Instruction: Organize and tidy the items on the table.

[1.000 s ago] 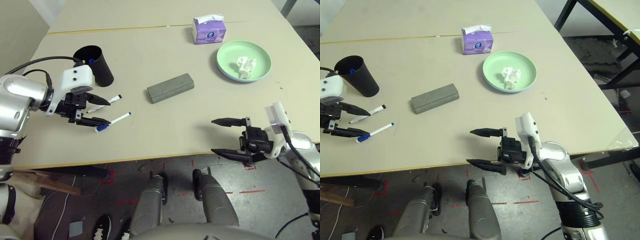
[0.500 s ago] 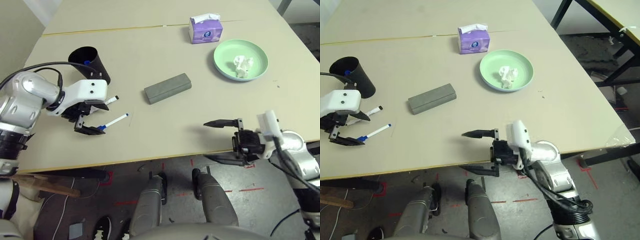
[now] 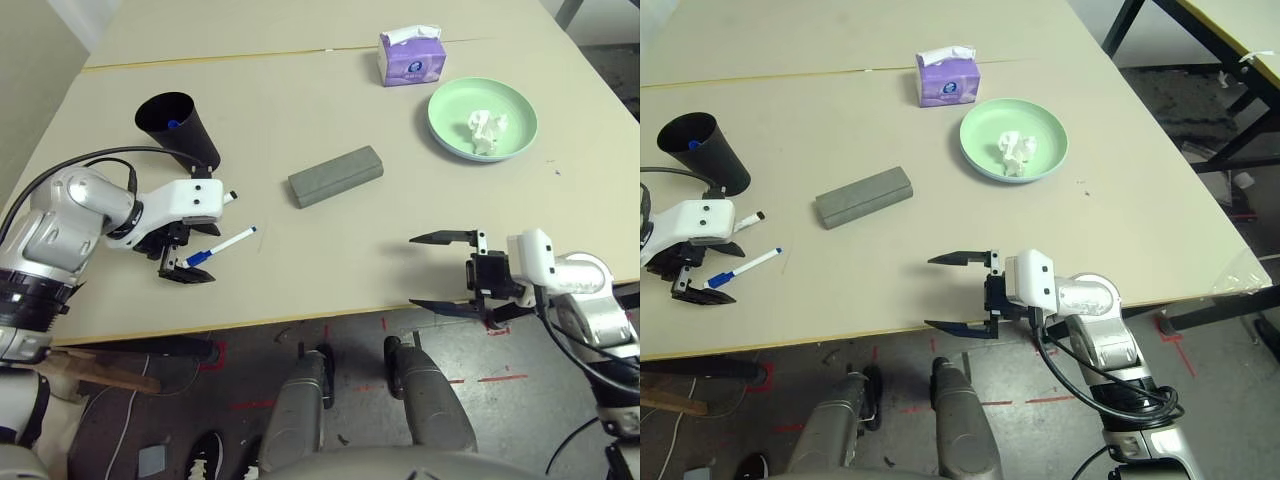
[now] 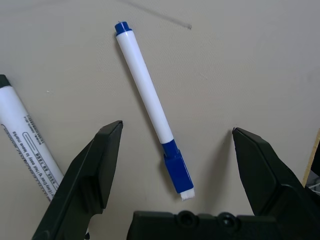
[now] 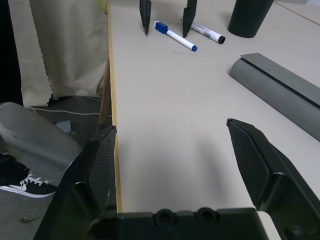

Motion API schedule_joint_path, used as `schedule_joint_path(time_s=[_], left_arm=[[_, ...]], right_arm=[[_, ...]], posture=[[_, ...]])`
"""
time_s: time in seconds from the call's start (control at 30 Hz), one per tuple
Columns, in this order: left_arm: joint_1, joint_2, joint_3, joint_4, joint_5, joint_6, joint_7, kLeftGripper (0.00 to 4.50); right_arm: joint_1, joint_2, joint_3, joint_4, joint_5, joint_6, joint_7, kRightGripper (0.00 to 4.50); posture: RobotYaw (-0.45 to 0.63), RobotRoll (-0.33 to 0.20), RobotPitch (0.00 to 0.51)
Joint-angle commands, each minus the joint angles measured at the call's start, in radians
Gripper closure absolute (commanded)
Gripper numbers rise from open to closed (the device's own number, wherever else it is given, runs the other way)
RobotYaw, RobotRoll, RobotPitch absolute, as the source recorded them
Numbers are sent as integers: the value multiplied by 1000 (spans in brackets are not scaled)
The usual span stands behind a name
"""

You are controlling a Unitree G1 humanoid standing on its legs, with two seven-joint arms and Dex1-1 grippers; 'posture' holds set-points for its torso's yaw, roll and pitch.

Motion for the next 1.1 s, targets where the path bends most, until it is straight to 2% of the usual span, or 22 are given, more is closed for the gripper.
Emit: schedule_joint_path(time_s=[0.03, 0.17, 0.27, 0.67, 0.97, 1.1], left_arm=[[15, -48, -16, 15, 13, 4, 49, 28], [9, -79, -19, 30, 30, -9, 81, 28], [-3, -110, -14, 37, 26, 5, 91, 617], [-4, -111, -3, 42, 26, 18, 77, 4480], [-15, -90, 31, 15, -14, 47, 71, 4480], [-45, -91, 79, 1, -71, 101, 78, 4480]], right_arm=[[18, -8, 12, -11, 12, 8, 2, 0], [19, -8, 11, -31, 27, 29, -2, 0], [21, -6, 15, -47, 34, 43, -8, 0], [31, -10, 13, -61, 50, 79, -12, 0], [6, -7, -46, -83, 105, 253, -128, 0], [6, -8, -69, -88, 118, 280, -155, 0]], posture=[[-202, 0, 279], [-209, 0, 279], [-214, 0, 276], [-212, 0, 272], [-201, 0, 270], [-197, 0, 270]])
